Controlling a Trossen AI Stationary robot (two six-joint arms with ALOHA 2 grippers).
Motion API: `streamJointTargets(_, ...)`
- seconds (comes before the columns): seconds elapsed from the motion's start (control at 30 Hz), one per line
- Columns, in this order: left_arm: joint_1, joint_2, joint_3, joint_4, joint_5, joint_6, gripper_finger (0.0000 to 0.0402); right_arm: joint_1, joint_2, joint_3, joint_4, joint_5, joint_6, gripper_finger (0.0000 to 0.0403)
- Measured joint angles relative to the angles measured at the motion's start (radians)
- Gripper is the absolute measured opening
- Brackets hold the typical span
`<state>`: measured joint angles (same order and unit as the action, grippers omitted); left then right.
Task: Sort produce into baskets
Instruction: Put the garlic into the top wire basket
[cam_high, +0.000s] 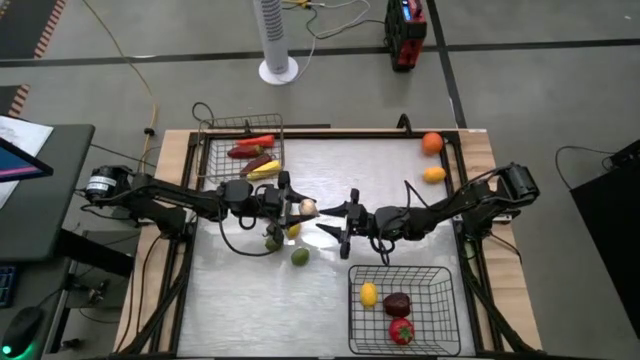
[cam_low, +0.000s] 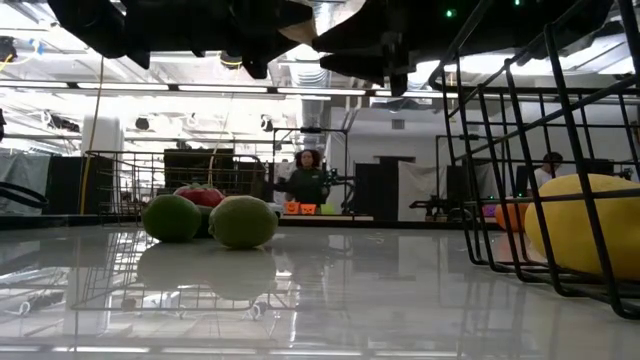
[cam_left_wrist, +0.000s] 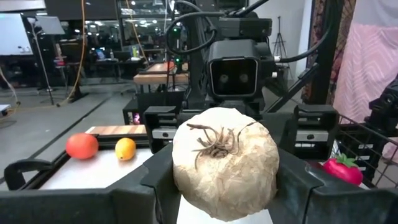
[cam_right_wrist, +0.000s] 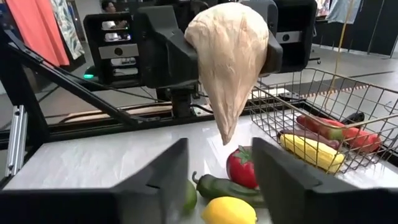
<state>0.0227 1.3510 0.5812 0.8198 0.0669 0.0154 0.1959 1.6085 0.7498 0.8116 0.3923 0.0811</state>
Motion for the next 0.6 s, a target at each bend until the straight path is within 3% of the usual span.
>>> streamJointTargets(0.17, 0.001, -0.037, 0.000, -0.087, -0.011, 0.055, 0.0168, 0.008, -0.083, 0.000, -0.134, 0.003, 0.000, 0.0268)
streamJointTargets(0.4, 0.020, -0.151, -0.001, -0.304, -0.177, 0.109, 0.0169, 0.021, -0.243, 0.000, -0.378, 0.037, 0.083, 0.0276)
streamJointTargets(0.5, 0.024, -0.192, -0.001, -0.389, -0.315, 0.120, 0.0169, 0.027, -0.259, 0.000, -0.404, 0.054, 0.102, 0.0276)
streamJointTargets(0.6, 0.037, -0.221, -0.001, -0.474, -0.571, 0.105, 0.0169, 0.033, -0.242, 0.000, -0.397, 0.055, 0.104, 0.0276)
